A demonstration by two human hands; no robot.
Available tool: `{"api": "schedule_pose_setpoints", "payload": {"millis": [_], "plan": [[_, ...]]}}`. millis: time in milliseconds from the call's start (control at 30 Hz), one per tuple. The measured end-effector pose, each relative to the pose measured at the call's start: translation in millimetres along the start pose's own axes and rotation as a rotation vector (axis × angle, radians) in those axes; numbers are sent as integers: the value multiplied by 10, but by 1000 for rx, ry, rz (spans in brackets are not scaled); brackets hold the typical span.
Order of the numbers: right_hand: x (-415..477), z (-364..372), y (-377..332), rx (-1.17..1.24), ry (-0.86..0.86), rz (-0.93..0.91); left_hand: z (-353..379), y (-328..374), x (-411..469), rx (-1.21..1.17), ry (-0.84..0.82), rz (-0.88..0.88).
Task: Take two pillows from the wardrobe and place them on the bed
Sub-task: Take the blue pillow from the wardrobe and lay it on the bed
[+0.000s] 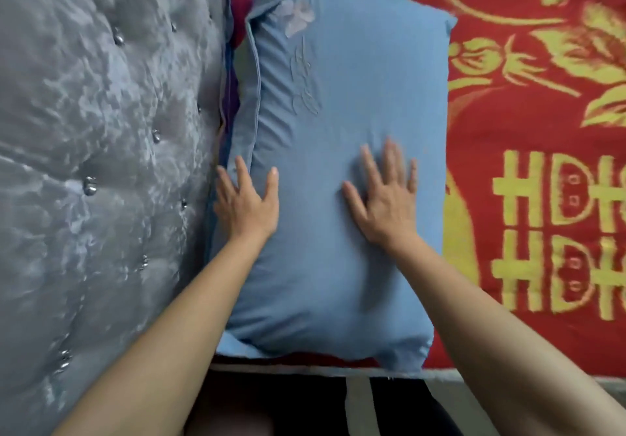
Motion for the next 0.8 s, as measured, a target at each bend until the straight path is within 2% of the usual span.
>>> {"api": "schedule_pose_setpoints", "payload": {"millis": [100,133,200,300,433,567,667,733,800], "plan": [[-182,138,472,99,64,506,339,2,10,25,101,47],[-248,184,573,144,81,615,453,-24,2,62,141,55],[-314,279,645,212,104,697,604,-61,15,137,248,89],[-235,325,614,169,131,656,627,5,93,156,344,157],[-150,118,519,142,209,556,412,152,5,-14,329,247],[-129,-302,351,346,501,507,4,305,-200,-171,447,227],[31,-569,226,408,628,502,-291,439,-179,-189,529,244],[194,-639,186,406,648,487,-412,492,-45,-197,557,242],[379,-576,181,370,566,437,-421,493,137,-174,512,242]]}}
Point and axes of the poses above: each hand's wrist, its own x-axis towards the middle knuckle, its own z-axis out of the palm, y = z × x, the point moved 5 cm from there along x, towards the middle knuckle, and after that the axes turned 13 degrees about -z, right-handed, at the moved point
